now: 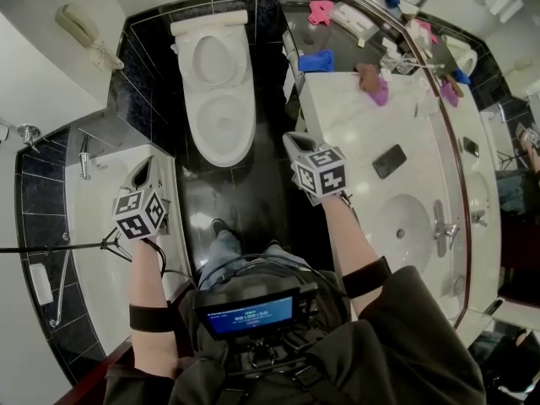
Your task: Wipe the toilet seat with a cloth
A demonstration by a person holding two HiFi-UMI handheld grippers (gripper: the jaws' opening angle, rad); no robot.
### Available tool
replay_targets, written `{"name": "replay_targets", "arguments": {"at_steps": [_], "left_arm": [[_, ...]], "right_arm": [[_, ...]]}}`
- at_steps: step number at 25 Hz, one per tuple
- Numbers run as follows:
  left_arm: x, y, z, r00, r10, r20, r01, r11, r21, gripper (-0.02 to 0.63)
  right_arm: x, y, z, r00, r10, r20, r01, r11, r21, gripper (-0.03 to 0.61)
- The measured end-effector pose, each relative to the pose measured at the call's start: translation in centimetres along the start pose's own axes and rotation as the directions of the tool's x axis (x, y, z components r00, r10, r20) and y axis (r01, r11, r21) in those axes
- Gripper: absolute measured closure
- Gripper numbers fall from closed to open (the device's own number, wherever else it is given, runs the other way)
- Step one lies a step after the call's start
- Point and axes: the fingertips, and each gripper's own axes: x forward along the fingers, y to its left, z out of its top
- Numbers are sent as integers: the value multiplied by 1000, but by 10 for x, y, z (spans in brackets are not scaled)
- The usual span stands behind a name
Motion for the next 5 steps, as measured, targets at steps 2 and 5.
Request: {"name": "replay_targets", "arguments": {"at_steps": [2, 5], "left_arm": [[0, -1, -1, 1000, -3, -2, 3, 1000, 0, 614], [1, -1, -2, 1000, -6, -4, 6, 1000, 1, 614]], "right_arm": [[2, 0, -2, 1000, 1, -1, -1, 1000, -2, 572], [4, 2, -4, 1000, 5, -4, -5, 1000, -2, 572]]}}
